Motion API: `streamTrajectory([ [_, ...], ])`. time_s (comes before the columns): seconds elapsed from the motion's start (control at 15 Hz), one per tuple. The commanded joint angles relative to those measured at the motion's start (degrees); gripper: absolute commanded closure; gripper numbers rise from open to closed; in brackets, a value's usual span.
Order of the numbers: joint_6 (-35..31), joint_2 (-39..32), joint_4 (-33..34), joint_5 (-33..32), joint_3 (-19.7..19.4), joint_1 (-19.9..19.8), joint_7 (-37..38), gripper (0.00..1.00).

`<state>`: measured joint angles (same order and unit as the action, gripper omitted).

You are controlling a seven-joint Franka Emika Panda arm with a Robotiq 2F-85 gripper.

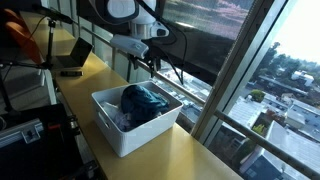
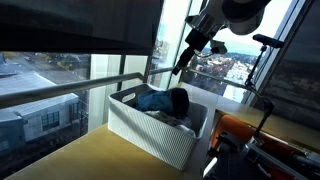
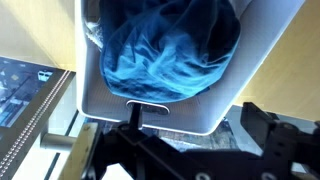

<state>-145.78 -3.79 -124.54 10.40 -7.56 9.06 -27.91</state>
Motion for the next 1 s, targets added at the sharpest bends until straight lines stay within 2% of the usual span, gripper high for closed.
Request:
streamTrajectory([
  [0.0,-0.15,-12.21,8.52,-2.39,3.79,-4.81,4.54,0.0],
  [0.4,6.15,-21.97,13.56,-3.96,6.13,-8.53,14.23,0.0],
  [0.87,15.44,-32.77,19.1,-2.67,9.5,-10.02,16.53,0.0],
  [0.93,16.0,-33.87,19.84,-2.71,9.49,-10.25,16.89,0.25],
])
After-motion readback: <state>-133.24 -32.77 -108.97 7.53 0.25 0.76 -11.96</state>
